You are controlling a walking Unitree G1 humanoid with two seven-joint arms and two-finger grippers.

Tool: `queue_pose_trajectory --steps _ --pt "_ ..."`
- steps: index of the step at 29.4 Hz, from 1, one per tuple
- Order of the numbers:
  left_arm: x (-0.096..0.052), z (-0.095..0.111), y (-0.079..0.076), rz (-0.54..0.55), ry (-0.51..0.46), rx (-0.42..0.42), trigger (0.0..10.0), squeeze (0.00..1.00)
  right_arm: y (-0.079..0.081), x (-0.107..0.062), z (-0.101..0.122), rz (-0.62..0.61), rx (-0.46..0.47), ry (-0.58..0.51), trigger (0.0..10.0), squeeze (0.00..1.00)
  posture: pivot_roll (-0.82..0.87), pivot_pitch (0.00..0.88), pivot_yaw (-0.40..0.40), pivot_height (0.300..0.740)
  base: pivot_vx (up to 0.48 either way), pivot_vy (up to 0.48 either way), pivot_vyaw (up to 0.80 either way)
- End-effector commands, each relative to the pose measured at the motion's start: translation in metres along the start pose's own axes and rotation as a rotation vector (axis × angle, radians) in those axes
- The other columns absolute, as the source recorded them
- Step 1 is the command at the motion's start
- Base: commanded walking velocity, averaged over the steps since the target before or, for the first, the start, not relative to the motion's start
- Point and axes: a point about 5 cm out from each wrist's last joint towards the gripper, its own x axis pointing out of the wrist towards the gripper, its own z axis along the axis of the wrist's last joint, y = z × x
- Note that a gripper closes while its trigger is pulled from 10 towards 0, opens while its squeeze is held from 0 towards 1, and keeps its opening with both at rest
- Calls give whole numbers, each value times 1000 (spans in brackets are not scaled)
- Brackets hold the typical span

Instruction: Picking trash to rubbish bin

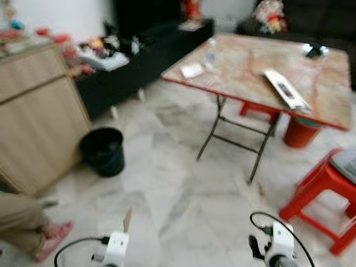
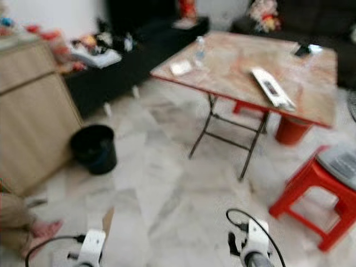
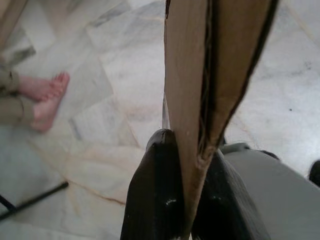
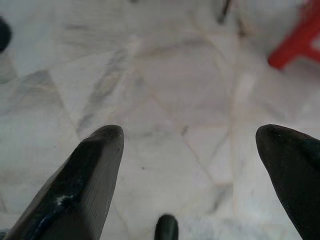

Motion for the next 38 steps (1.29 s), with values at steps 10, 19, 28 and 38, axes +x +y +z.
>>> queue_pose_trajectory --steps 10,19,28,38 --pt "0 -4 2 6 31 0 10000 0 7 3 10 26 19 -24 10000 0 -7 22 -45 740 0 0 160" --pt "0 -5 -1 10 44 27 10000 0 7 3 8 38 -7 -16 10000 0 -9 30 -50 740 416 0 49" --pt "-1 -6 -4 4 46 33 10000 0 5 2 7 30 10 -13 10000 0 -16 30 -53 740 480 0 194" --pt "-2 -10 -4 0 55 37 10000 0 5 2 7 35 -3 -8 10000 0 -21 21 -51 740 480 0 0"
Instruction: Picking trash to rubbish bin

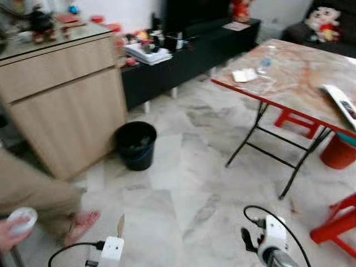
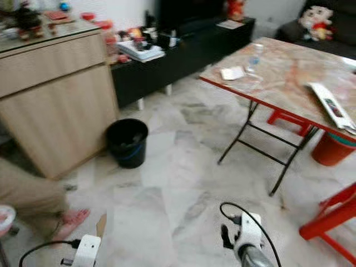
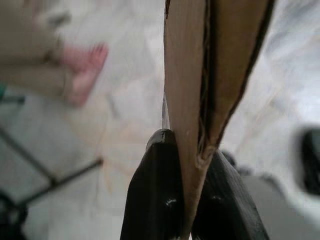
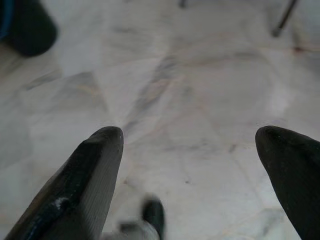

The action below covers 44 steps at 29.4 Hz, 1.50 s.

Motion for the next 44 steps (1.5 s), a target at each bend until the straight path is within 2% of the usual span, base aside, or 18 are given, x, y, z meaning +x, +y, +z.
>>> queue_pose_trajectory --steps 1,20,25,44 --pt "0 1 -6 -21 -4 21 10000 0 -4 0 3 -13 0 -5 10000 0 -21 21 -51 740 480 0 0" --pt "0 0 -2 -19 -2 31 10000 0 -4 -1 -1 -20 10 4 10000 0 -2 2 -37 740 474 0 0" --pt "0 1 0 -6 -4 21 10000 0 -3 -1 -1 -21 1 7 10000 0 13 30 -45 740 472 0 0" --pt "-1 -2 0 -3 4 9 10000 0 -4 -1 -1 -30 4 9 10000 0 14 54 -50 740 465 0 464"
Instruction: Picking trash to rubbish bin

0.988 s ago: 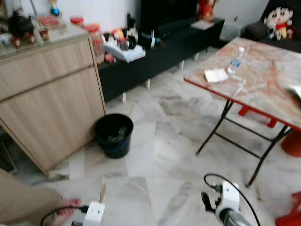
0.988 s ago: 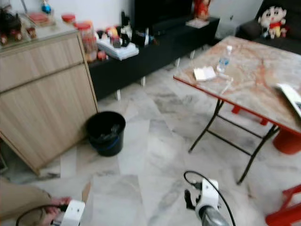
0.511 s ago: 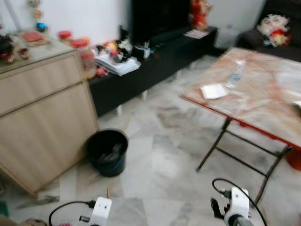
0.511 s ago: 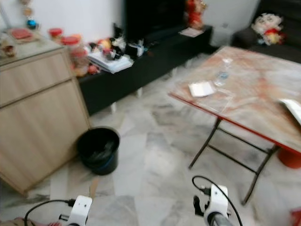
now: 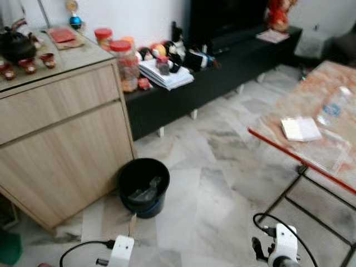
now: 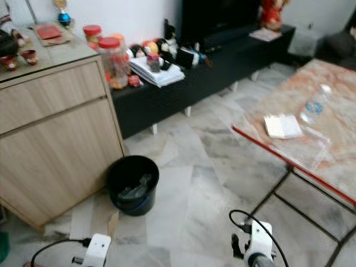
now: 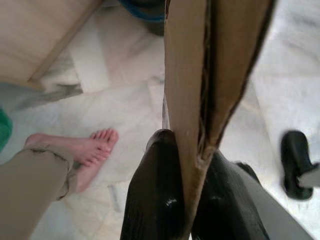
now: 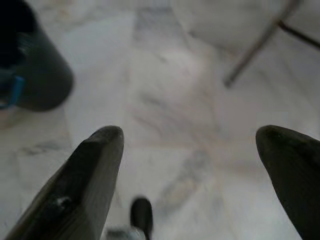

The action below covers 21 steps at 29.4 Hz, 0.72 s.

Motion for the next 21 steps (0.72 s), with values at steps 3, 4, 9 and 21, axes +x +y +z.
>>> queue_pose_trajectory --steps 3,4,9,21 --pt "-1 -6 9 25 23 0 10000 0 9 2 2 17 15 -11 10000 0 14 54 -50 740 460 0 0" --pt "-1 -6 9 25 23 0 10000 0 9 2 2 17 14 -11 10000 0 14 54 -50 740 461 0 0" --pt "-1 -5 10 27 21 -1 10000 0 9 2 3 15 23 -13 10000 0 15 54 -51 740 460 0 0" --pt "0 -5 9 23 18 3 10000 0 9 2 3 13 36 -13 10000 0 15 56 -47 740 457 0 -316"
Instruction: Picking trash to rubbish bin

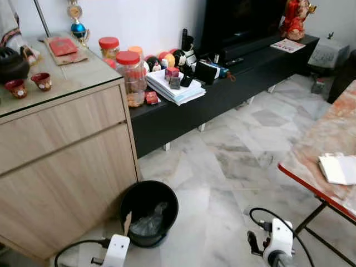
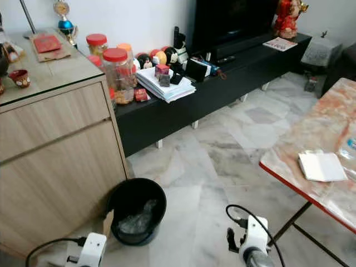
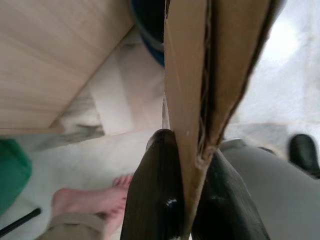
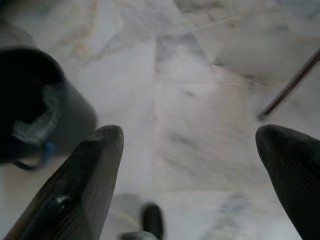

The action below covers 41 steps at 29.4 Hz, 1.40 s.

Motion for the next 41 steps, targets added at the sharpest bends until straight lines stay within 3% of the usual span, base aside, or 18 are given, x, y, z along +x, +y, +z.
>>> queue_pose_trajectory --steps 1,5,11,18,22,25,30,33,41 --pt "0 2 -4 -8 -3 -7 10000 0 -8 -1 2 -21 -11 -7 10000 0 15 56 -47 740 454 0 0" --pt "0 3 -4 -8 -6 -6 10000 0 -7 -1 2 -7 -53 -5 10000 0 17 56 -48 740 455 0 400" --pt "1 8 -3 -10 -32 3 10000 0 -7 -2 -1 -10 -36 6 10000 0 6 44 -48 740 433 0 533" --pt "7 37 -3 -18 -135 30 10000 0 3 4 20 61 -81 -44 10000 0 7 37 -47 740 0 0 0" --pt "9 59 -3 -26 -210 29 10000 0 15 8 39 130 -134 -81 10000 0 -1 31 -41 740 0 0 0" --pt "10 93 -6 -39 -329 73 10000 0 33 11 66 230 -200 -140 10000 0 9 42 -43 740 0 0 0" --pt "7 129 -6 -28 -478 82 10000 0 55 12 96 347 -238 -230 10000 0 7 57 -50 740 0 0 0" --pt "3 156 -10 -51 -587 131 10000 0 78 9 105 489 -303 -251 10000 0 2 66 -55 740 0 0 0" --pt "-4 184 -20 -164 -687 102 10000 0 105 4 118 624 -391 -294 10000 0 -10 84 -56 740 0 0 0"
